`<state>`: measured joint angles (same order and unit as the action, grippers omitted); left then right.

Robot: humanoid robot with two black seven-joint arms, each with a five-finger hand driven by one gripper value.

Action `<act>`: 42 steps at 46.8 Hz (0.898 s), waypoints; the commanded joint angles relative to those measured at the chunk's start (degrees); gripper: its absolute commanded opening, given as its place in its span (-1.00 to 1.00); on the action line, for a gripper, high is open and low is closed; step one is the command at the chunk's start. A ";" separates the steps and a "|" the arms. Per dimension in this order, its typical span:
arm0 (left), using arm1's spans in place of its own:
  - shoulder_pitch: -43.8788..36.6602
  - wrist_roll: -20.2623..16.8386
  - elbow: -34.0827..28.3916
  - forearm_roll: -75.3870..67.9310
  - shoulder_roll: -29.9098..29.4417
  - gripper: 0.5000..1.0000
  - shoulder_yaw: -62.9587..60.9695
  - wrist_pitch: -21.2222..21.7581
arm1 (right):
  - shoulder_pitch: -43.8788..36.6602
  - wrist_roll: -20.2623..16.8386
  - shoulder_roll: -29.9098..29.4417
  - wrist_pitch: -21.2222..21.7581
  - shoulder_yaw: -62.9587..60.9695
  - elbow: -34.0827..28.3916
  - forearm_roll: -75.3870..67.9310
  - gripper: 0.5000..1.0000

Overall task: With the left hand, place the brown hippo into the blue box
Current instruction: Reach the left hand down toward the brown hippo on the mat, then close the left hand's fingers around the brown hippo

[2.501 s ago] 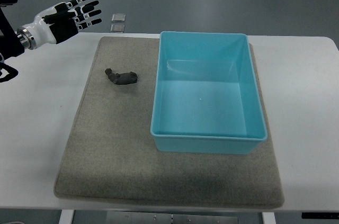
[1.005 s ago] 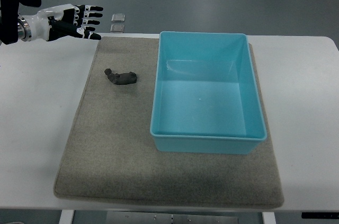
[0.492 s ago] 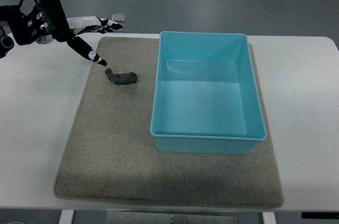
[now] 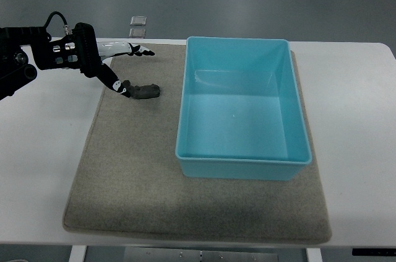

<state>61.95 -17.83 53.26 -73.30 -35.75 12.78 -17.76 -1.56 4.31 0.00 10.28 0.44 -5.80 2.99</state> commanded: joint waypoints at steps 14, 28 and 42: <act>-0.25 0.08 -0.62 -1.58 2.00 0.90 -1.26 0.79 | -0.02 0.00 0.00 0.00 0.00 0.00 0.00 0.74; -0.43 -0.01 -0.88 -4.48 3.23 0.74 -2.32 2.90 | -0.02 0.00 0.00 0.00 0.00 0.00 0.00 0.74; -1.04 0.08 -1.76 -6.86 3.67 0.60 -3.55 6.51 | -0.02 0.00 0.00 0.00 0.00 0.00 0.00 0.74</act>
<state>61.22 -17.78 51.63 -79.70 -32.34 9.15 -11.57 -1.58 4.31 0.00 10.28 0.44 -5.80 2.99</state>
